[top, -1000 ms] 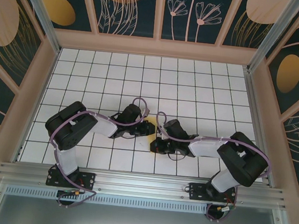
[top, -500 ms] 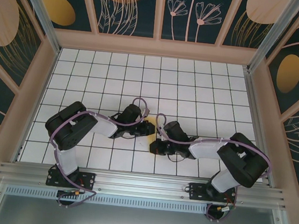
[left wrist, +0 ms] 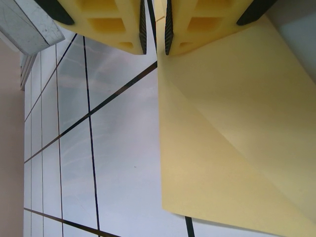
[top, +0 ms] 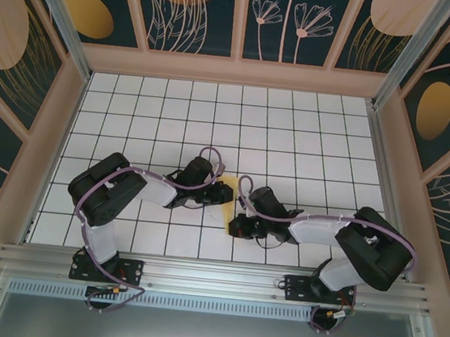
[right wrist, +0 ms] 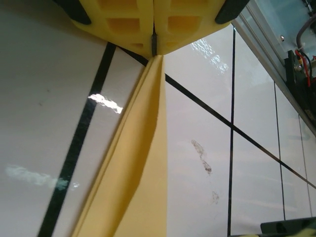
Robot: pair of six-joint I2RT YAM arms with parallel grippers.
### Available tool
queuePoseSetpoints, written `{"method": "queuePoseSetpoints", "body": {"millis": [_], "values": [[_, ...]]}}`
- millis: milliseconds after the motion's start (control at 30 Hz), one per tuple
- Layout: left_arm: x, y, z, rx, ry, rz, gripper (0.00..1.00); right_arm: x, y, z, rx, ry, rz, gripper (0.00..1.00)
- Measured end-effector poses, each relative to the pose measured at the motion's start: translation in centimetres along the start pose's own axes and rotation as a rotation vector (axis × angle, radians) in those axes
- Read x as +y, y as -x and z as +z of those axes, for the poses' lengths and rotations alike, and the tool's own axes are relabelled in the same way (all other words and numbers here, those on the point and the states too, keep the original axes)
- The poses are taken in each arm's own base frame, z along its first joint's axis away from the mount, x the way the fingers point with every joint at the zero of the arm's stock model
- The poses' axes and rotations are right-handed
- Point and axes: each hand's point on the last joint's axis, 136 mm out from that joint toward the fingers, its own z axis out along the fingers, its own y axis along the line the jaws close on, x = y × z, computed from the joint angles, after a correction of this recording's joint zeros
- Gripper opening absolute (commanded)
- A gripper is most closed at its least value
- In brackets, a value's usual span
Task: Fold a paper plane with a square sheet of paper (pick it up from the middle)
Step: Fold the wing for the fifth time at the center of the table.
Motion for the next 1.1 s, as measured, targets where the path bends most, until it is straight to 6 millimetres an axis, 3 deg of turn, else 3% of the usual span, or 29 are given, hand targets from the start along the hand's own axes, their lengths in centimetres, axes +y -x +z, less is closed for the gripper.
{"method": "queuePoseSetpoints", "body": {"millis": [100, 333, 433, 600, 1100], "values": [[0.0, 0.0, 0.0, -0.001, 0.003, 0.000, 0.21, 0.6, 0.6, -0.8, -0.031, -0.015, -0.015, 0.08], [0.1, 0.1, -0.1, -0.006, 0.013, -0.001, 0.21, 4.1, 4.8, -1.9, -0.155, 0.012, -0.081, 0.09], [0.0, 0.1, -0.1, -0.005, 0.014, -0.002, 0.21, 3.3, 5.2, -0.7, -0.147, -0.024, -0.069, 0.09], [0.0, 0.1, -0.1, -0.004, 0.016, -0.003, 0.22, 0.0, 4.4, 1.3, -0.116, -0.154, -0.039, 0.07], [1.0, 2.2, -0.8, -0.077, 0.128, 0.037, 0.28, 0.2, 4.6, 1.6, -0.161, -0.153, -0.066, 0.05]]}}
